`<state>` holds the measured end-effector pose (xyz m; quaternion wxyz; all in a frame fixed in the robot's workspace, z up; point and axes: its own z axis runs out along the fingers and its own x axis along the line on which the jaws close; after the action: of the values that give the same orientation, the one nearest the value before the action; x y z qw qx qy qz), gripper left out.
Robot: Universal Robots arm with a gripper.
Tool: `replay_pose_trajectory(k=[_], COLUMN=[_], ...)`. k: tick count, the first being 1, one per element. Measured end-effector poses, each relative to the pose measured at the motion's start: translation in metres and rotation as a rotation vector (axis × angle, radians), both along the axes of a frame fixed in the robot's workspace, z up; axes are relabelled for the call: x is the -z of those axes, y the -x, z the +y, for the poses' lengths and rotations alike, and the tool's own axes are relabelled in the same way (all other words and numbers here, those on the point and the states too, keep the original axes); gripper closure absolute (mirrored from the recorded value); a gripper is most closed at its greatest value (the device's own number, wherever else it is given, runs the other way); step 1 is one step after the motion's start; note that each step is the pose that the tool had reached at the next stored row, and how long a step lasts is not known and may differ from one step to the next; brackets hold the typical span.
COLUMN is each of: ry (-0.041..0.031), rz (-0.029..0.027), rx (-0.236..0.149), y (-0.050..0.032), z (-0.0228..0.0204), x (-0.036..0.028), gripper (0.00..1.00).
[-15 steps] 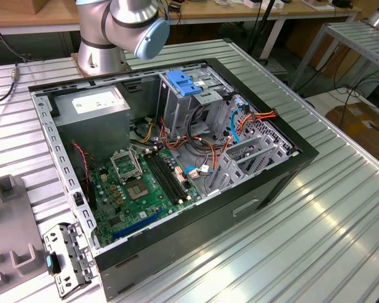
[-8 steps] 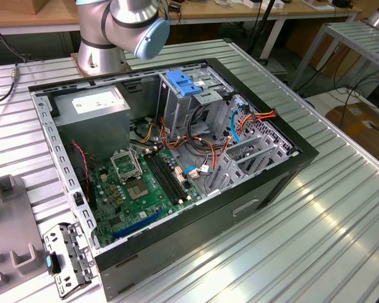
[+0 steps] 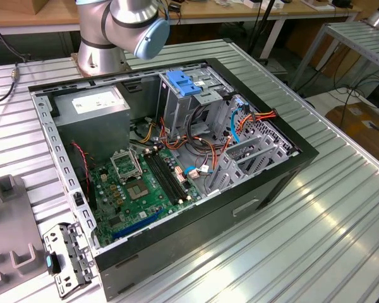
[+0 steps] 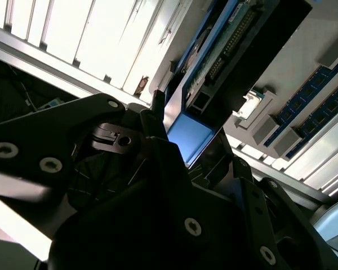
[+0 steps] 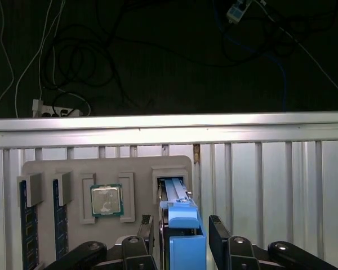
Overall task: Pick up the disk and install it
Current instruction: 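Pick up the disk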
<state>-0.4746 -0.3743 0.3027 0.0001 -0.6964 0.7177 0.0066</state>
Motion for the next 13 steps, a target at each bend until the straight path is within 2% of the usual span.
replay_pose_trajectory(k=[5,7,9,13], ry=[-0.0003,0.0,-0.0001,-0.0005], rz=[-0.0011,-0.0047,-0.0121,-0.0133], rx=[0.0,-0.001,-0.005,-0.009], y=[0.0,0.0001,0.0008,0.0024], z=[0.0,0.0,0.0,-0.0003], x=[0.002,0.0033,0.0053,0.0059], gripper=[0.49,0.49,0.49,0.49])
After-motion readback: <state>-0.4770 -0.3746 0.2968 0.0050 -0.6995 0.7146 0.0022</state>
